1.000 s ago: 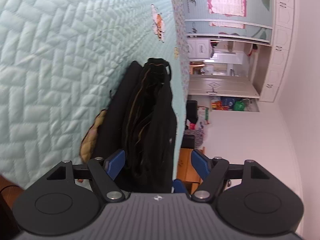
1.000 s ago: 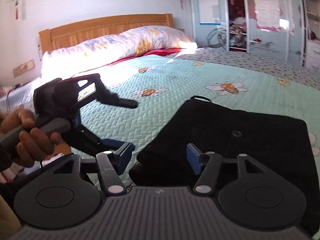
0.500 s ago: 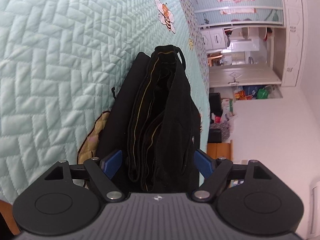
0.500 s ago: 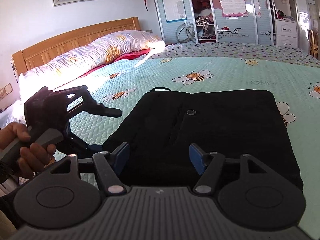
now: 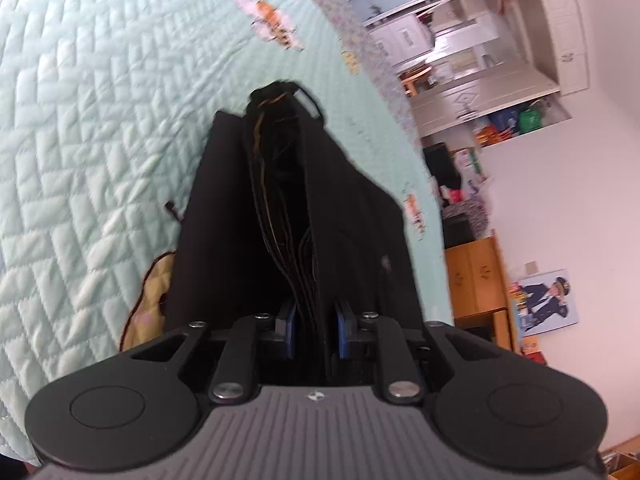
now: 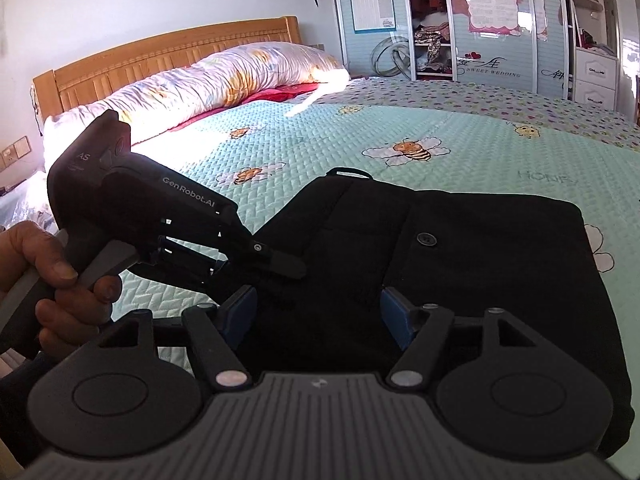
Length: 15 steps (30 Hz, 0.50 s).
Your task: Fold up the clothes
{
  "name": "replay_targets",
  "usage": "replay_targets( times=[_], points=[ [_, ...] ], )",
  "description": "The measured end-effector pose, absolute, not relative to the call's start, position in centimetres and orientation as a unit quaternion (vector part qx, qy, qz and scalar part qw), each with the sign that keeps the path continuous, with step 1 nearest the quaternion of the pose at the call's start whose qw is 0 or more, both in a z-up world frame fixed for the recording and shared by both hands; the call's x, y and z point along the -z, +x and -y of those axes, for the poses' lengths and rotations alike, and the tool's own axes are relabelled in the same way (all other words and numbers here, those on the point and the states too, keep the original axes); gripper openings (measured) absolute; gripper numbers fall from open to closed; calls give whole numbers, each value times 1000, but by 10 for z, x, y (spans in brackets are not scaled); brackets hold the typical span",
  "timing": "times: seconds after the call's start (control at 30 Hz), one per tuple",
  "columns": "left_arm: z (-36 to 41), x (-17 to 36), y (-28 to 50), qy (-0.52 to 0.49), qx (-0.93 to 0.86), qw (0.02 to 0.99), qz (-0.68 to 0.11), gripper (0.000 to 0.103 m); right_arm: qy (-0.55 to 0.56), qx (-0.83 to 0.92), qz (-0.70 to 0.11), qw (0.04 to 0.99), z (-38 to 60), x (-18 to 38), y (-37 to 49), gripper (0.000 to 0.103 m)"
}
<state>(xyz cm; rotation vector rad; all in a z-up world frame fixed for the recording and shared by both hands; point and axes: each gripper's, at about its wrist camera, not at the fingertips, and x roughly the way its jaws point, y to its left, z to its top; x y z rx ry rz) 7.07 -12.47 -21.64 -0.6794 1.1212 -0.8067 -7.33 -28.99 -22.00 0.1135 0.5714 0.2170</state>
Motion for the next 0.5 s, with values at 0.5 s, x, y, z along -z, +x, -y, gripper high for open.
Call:
replay_targets(
  times=[0.5],
  points=[
    [98,259,91,-309,354,698,-540,29,163,-204,-313,913,276,239,-52,69]
  ],
)
